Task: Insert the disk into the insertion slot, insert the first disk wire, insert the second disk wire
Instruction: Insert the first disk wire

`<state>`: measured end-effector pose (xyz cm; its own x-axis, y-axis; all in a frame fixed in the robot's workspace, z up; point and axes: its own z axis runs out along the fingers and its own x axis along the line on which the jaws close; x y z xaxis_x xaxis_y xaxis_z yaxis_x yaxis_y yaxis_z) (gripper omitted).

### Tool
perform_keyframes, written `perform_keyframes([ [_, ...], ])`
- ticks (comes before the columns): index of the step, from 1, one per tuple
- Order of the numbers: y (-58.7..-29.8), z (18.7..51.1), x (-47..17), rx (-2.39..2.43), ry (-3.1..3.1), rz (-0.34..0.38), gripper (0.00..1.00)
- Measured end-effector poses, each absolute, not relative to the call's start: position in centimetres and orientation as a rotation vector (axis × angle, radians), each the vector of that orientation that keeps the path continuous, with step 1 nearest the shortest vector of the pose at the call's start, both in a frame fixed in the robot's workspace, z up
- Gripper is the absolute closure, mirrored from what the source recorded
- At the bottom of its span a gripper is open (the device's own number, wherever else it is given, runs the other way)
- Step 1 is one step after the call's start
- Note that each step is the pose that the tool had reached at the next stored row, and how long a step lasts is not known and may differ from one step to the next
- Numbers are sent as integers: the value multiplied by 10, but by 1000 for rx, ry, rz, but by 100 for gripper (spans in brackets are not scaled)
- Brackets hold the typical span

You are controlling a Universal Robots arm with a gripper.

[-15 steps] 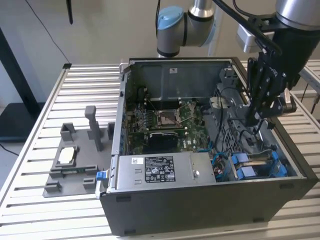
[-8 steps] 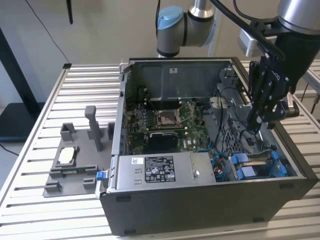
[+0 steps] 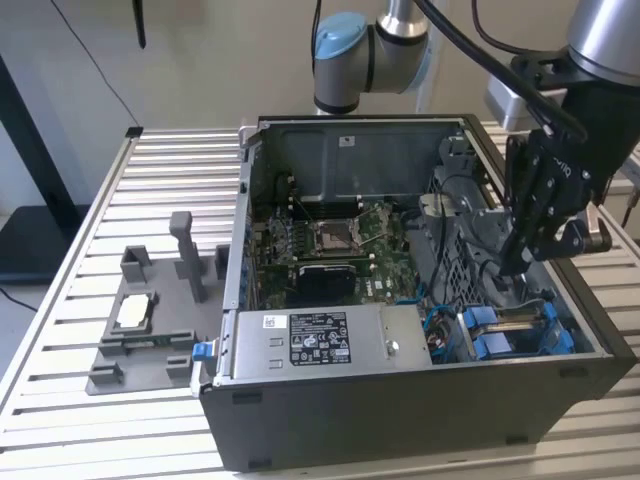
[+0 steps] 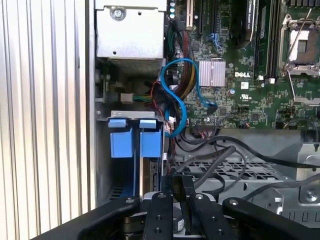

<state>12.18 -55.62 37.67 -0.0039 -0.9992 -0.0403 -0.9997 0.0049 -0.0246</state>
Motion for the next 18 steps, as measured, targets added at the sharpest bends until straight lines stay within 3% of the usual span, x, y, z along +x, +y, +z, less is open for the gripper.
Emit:
perform_keyframes([
  [18,-563,362,132,-2177,2173,-18,81],
])
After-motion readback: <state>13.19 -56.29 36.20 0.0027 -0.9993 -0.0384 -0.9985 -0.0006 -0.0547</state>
